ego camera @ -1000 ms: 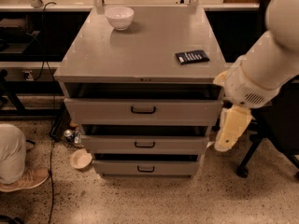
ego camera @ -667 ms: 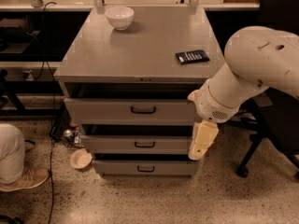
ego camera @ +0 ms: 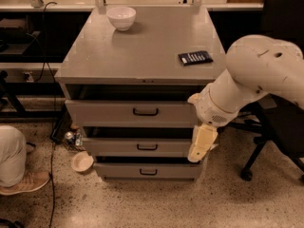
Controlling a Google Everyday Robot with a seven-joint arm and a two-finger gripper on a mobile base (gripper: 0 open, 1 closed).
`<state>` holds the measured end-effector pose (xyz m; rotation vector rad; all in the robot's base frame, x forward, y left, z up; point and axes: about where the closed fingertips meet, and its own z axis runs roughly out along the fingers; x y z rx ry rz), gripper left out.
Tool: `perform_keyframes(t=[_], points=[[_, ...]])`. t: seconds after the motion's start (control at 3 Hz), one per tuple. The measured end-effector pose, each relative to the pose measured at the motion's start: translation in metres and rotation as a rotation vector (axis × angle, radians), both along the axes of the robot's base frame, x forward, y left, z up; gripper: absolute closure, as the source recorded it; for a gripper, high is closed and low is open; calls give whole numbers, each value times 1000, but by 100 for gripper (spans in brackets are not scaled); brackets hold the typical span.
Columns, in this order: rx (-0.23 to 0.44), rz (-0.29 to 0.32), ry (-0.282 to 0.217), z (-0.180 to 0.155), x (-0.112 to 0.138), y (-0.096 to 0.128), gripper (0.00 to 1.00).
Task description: Open top drawer
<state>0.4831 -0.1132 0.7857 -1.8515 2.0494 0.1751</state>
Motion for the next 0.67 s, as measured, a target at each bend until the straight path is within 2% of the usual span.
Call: perform_keyframes(t=[0.33,0.67], points=[[37,5,-26,-35,31,9,0],[48,-15,-59,-62,63,9,0]])
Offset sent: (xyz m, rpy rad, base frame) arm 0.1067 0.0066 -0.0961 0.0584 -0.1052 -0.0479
